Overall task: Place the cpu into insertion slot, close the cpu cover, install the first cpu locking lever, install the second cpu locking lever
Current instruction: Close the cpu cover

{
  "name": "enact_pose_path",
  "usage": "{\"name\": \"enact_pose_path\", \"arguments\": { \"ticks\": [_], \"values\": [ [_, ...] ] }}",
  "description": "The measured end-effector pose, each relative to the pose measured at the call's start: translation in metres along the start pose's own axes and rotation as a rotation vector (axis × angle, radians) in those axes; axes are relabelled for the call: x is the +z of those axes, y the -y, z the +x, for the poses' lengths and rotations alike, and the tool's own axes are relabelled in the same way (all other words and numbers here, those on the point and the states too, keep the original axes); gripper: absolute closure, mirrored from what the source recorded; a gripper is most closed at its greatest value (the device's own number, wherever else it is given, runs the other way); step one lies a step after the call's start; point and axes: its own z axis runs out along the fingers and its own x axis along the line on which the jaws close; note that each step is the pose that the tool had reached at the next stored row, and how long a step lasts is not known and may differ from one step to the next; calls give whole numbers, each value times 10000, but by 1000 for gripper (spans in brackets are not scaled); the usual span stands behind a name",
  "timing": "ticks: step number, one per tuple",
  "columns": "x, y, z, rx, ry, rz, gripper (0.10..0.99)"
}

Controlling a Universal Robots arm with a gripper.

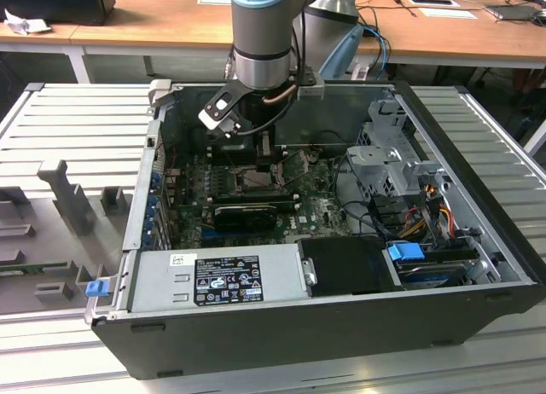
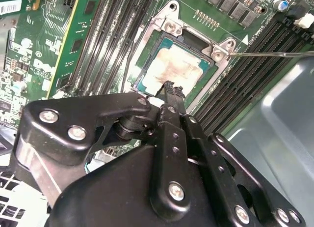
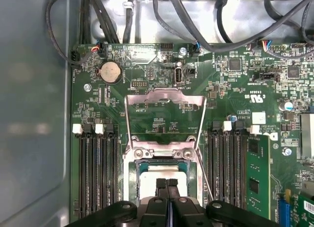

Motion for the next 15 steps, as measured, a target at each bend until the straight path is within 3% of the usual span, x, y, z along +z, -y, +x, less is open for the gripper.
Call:
{"name": "enact_pose_path", "arguments": {
  "ticks": [15],
  "values": [
    [-68, -4, 3, -1, 1, -1, 980]
  ]
}}
